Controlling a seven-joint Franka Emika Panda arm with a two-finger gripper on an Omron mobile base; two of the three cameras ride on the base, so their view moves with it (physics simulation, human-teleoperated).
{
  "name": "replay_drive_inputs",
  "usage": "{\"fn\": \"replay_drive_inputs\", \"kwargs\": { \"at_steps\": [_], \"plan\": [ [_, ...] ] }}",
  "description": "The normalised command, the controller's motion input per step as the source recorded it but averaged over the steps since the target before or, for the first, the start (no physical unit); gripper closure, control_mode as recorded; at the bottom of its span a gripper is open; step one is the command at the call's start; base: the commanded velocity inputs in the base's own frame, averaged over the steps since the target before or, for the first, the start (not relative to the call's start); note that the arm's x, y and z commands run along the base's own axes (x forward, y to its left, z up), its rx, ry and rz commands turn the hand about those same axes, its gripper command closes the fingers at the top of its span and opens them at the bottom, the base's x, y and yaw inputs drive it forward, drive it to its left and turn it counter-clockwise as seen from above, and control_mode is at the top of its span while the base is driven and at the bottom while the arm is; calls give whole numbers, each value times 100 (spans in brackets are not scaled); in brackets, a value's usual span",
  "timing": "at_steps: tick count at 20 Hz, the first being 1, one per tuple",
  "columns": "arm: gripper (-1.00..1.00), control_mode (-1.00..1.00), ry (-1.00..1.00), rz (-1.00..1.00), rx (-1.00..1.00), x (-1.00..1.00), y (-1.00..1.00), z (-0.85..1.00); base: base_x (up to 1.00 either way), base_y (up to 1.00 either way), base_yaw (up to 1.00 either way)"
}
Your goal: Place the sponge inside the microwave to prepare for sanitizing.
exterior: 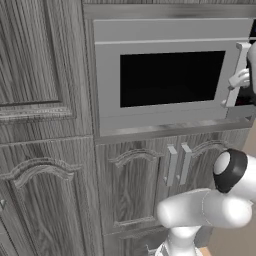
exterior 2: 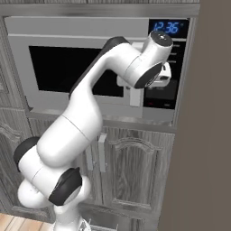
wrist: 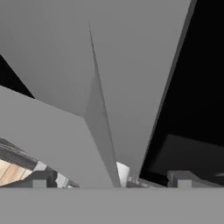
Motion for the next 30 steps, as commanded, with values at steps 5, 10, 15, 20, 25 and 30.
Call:
{"fn": "replay_drive_inputs", "kwargs": {
  "at_steps": [5, 10, 15, 20, 25, 30],
  "plan": [
    [-100, -100, -21, -7, -5, 0, 31, -3, 0, 0, 0],
    [-100, -100, -18, -17, 0, 1, 28, -1, 0, 0, 0],
    [-100, -100, -6, -13, 0, 38, 16, 0, 0, 0, 0],
    [-100, -100, 0, -5, 0, 68, 1, 0, 0, 0, 0],
    [-100, -100, 0, 0, 0, 69, -3, 0, 0, 0, 0],
    [100, -100, 0, 3, 3, 56, -1, 0, 0, 0, 0]
  ]
}}
